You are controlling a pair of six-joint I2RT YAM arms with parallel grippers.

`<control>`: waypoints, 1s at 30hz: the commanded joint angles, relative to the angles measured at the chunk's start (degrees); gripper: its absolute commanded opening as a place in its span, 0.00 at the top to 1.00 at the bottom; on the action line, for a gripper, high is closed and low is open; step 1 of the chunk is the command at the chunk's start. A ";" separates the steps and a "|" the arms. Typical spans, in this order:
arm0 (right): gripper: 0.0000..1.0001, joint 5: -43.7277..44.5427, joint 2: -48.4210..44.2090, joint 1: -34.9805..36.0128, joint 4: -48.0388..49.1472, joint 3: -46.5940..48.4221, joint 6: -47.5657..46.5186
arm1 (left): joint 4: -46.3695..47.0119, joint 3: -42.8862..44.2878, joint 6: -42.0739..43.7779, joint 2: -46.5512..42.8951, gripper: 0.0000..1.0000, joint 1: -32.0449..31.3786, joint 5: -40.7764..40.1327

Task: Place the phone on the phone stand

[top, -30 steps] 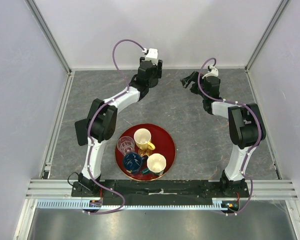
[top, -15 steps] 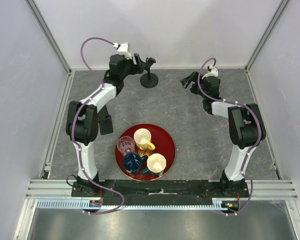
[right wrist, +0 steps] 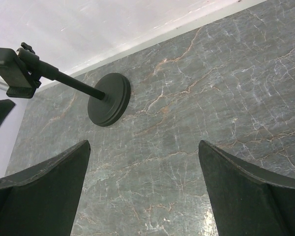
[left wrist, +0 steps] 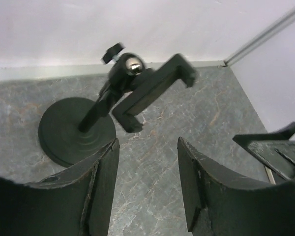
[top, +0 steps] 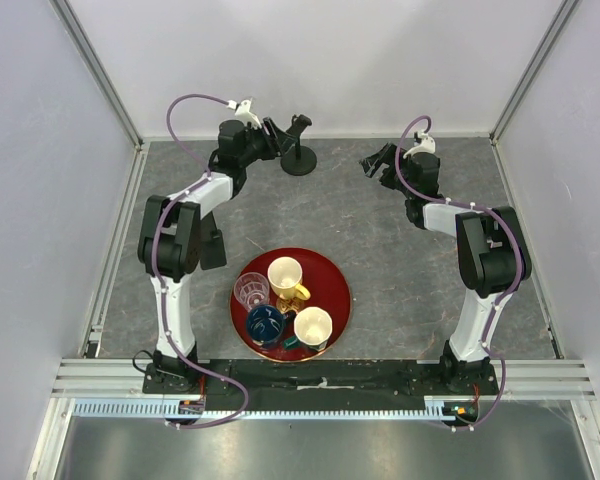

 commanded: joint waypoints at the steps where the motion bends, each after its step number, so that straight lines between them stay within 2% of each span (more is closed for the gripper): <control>1: 0.02 -0.75 0.64 0.24 1.49 2.15 -0.24 | 2.71 0.24 -10.46 2.41 0.44 -0.85 -5.53; 5: 0.02 -0.75 0.73 0.23 1.58 2.15 -0.06 | 2.27 -0.11 -9.76 2.06 0.46 -2.35 -12.47; 13: 0.02 -1.27 0.99 0.32 2.11 2.15 0.73 | 4.73 0.07 -9.93 3.29 0.47 -3.49 -15.03; 24: 0.02 -0.92 1.17 1.03 2.02 2.32 0.99 | 2.89 3.76 -8.18 4.52 0.66 -4.98 -19.60; 30: 0.02 -0.66 1.34 1.38 1.67 2.67 0.82 | -0.28 6.83 -5.72 5.40 0.69 -5.95 -21.89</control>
